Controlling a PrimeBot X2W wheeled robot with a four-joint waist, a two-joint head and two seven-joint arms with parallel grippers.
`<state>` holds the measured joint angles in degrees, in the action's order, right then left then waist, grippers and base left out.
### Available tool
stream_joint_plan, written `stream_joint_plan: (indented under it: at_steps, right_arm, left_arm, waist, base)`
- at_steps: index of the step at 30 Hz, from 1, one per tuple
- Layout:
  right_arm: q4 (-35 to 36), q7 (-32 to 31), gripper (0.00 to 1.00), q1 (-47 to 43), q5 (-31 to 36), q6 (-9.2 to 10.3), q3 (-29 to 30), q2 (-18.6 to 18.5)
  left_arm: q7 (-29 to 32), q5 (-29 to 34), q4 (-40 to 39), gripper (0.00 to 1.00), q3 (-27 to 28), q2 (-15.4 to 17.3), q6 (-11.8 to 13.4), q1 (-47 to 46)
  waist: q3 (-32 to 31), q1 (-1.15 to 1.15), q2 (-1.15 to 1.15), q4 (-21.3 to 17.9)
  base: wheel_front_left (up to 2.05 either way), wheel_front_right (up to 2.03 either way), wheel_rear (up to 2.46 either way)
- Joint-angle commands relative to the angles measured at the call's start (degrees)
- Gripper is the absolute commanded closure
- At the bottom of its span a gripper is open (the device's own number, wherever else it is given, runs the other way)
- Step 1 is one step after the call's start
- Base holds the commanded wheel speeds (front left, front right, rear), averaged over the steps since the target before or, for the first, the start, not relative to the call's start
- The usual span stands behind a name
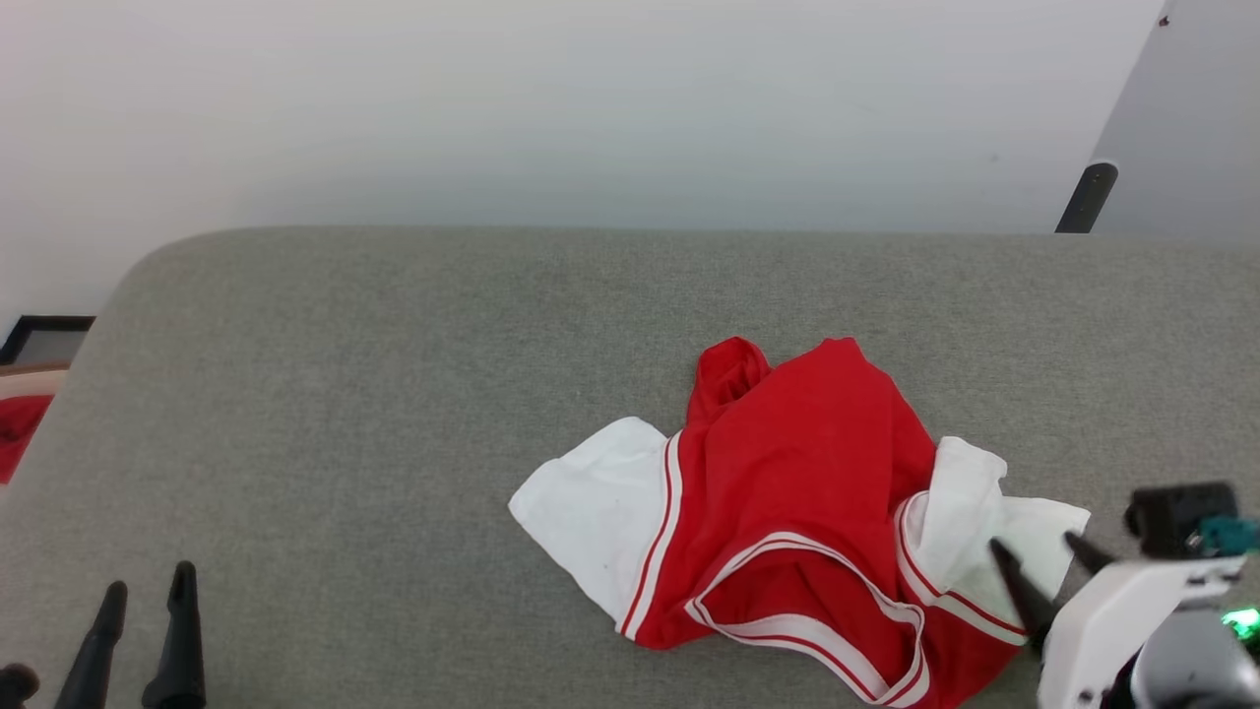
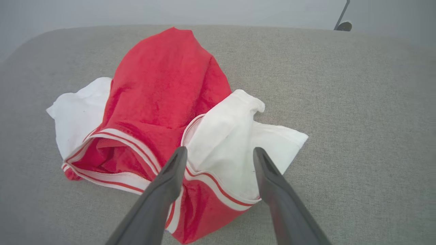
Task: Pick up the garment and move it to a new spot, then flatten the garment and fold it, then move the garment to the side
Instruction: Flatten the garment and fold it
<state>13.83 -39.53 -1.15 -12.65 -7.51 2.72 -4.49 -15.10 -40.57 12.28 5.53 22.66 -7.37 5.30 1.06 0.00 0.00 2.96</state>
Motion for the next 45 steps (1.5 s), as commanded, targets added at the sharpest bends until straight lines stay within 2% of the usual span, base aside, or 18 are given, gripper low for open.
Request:
stream_joint_plan:
  at_steps: [1, 14, 23, 25, 26, 27, 28, 29, 30, 31, 45]
  right_arm:
    - [-1.0, 0.01, 0.0, 1.66, 0.02, 0.04, 0.91, -0.04]
    - [-15.32, -1.13, 0.0, 14.78, 2.93, 0.04, 7.51, 0.35]
    - [-22.98, -3.19, 0.01, 19.42, 5.15, 0.04, 11.14, 0.98]
    - [-24.33, -4.15, 0.18, 19.58, 5.86, 0.04, 10.75, 1.11]
    - [-25.04, -4.82, 0.22, 19.69, 5.87, 0.04, 10.99, 1.16]
    - [-25.65, -5.41, 0.55, 19.91, 5.98, 0.04, 11.17, 1.18]
    - [-25.65, -5.41, 0.55, 19.91, 5.98, 0.04, 11.17, 1.18]
    - [-26.16, -5.94, 0.71, 20.12, 6.01, 0.04, 11.05, 1.22]
    - [-26.48, -6.23, 0.96, 20.4, 5.73, 0.04, 11.02, 1.27]
    - [-26.63, -6.21, 1.0, 20.57, 5.66, 0.04, 11.07, 1.3]
    - [-20.81, -4.8, 1.0, 20.11, 4.14, 0.04, 9.88, -0.91]
  left_arm:
    - [0.08, 0.35, -0.19, 0.0, -0.2, 0.12, 0.01, 0.4]
    - [0.56, 0.57, -1.27, 0.0, -2.53, 0.27, -0.04, -3.06]
    - [0.41, 0.24, -0.37, 0.0, -3.8, 0.21, -0.08, -5.42]
    - [0.35, 0.16, -0.1, 0.0, -3.99, 0.17, -0.1, -5.68]
    - [0.31, 0.14, 0.01, 0.0, -4.03, 0.18, -0.1, -5.84]
    - [0.27, 0.1, 0.1, 0.0, -4.1, 0.16, -0.11, -6.02]
    - [0.27, 0.1, 0.1, 0.0, -4.1, 0.16, -0.11, -6.02]
    - [0.23, 0.02, 0.19, 0.0, -4.13, 0.12, -0.11, -6.16]
    - [0.2, -0.03, 0.29, 0.0, -4.14, 0.1, -0.12, -6.23]
    - [0.16, -0.05, 0.38, 0.0, -4.19, 0.06, -0.12, -6.27]
    - [-0.06, -0.13, 1.19, 0.0, -3.33, 0.26, -0.15, -5.99]
  waist:
    - [0.18, 0.0, 0.0, 0.2]
    - [4.44, 0.0, 0.0, 3.74]
    - [6.83, 0.0, 0.0, 6.34]
    - [7.12, 0.0, 0.0, 6.59]
    - [7.21, 0.0, 0.0, 6.67]
    - [7.32, 0.0, 0.0, 6.74]
    - [7.32, 0.0, 0.0, 6.74]
    - [7.4, 0.0, 0.0, 6.79]
    - [7.51, 0.0, 0.0, 6.8]
    - [7.58, 0.0, 0.0, 6.84]
    - [6.67, 0.0, 0.0, 4.49]
  base:
    - [0.0, 0.0, 0.0]
    - [0.0, 0.0, 0.0]
    - [0.0, 0.0, 0.0]
    - [0.0, 0.0, 0.0]
    - [0.0, 0.0, 0.0]
    - [0.0, 0.0, 0.0]
    - [0.0, 0.0, 0.0]
    - [0.0, 0.0, 0.0]
    - [0.0, 0.0, 0.0]
    - [0.0, 0.0, 0.0]
    - [0.0, 0.0, 0.0]
